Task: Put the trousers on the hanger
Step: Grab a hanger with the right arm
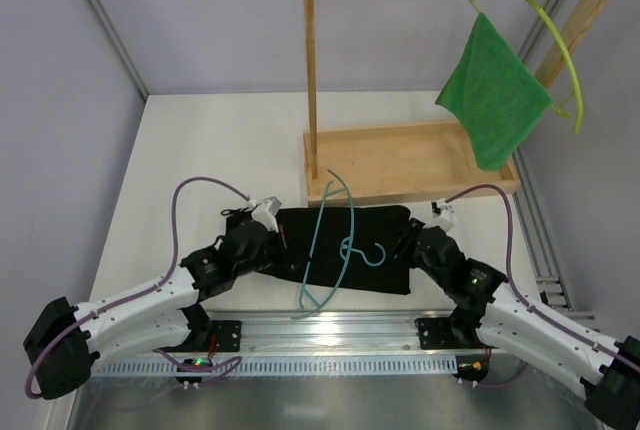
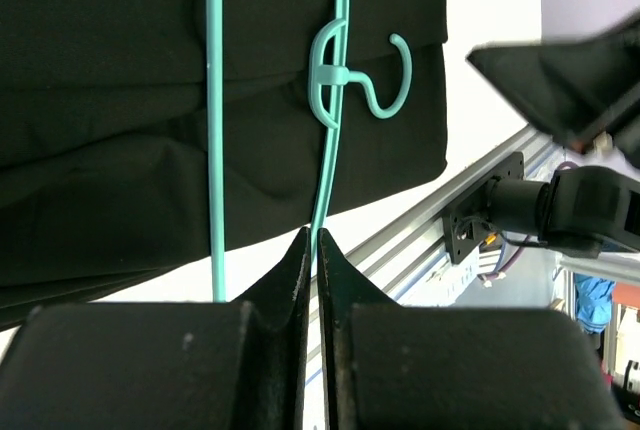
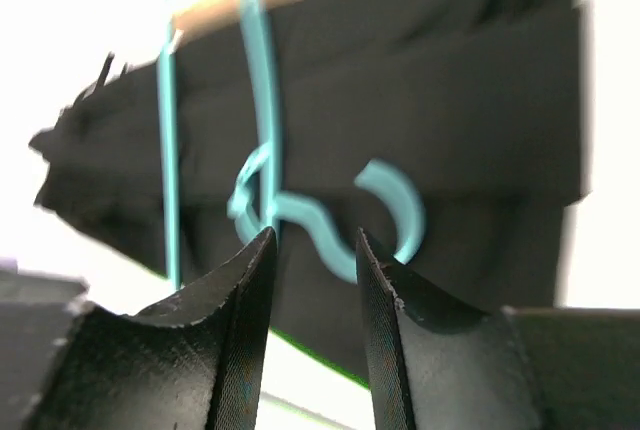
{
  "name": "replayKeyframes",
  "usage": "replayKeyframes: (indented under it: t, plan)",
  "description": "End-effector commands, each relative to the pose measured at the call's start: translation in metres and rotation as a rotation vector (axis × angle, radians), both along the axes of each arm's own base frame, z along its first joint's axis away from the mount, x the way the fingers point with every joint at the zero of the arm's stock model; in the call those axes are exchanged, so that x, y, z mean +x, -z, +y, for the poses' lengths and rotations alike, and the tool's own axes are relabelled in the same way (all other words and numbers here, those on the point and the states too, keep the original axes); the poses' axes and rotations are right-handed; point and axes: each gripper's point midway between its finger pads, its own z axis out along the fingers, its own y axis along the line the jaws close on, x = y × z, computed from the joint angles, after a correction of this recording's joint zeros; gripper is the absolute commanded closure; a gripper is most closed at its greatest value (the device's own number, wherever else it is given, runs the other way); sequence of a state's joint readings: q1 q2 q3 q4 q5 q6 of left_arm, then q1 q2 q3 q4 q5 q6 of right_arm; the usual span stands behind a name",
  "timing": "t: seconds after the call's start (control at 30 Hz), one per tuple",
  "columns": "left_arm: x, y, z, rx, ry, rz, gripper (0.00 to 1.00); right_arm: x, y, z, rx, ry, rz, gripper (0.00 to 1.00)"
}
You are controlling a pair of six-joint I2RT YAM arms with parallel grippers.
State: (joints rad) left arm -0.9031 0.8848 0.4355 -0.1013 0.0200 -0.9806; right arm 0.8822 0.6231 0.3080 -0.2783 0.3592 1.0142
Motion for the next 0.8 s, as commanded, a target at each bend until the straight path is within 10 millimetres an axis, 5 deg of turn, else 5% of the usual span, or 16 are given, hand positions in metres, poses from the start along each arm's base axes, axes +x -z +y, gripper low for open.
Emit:
replayKeyframes:
  t: [0.0, 0.1, 0.77]
  plan:
    - [0.005, -0.024, -0.013, -0.05, 0.03, -0.056, 0.97, 0.007, 0.015, -0.011, -0.033, -0.06, 0.047, 0.6]
    - [0.006, -0.023, -0.016, -0.037, 0.044, -0.049, 0.97, 0.018, 0.033, -0.024, -0.052, -0.057, 0.121, 0.6]
    - [0.01, -0.006, -0.027, -0.003, 0.069, -0.024, 0.97, 0.013, 0.051, -0.003, 0.046, -0.188, 0.108, 0.59]
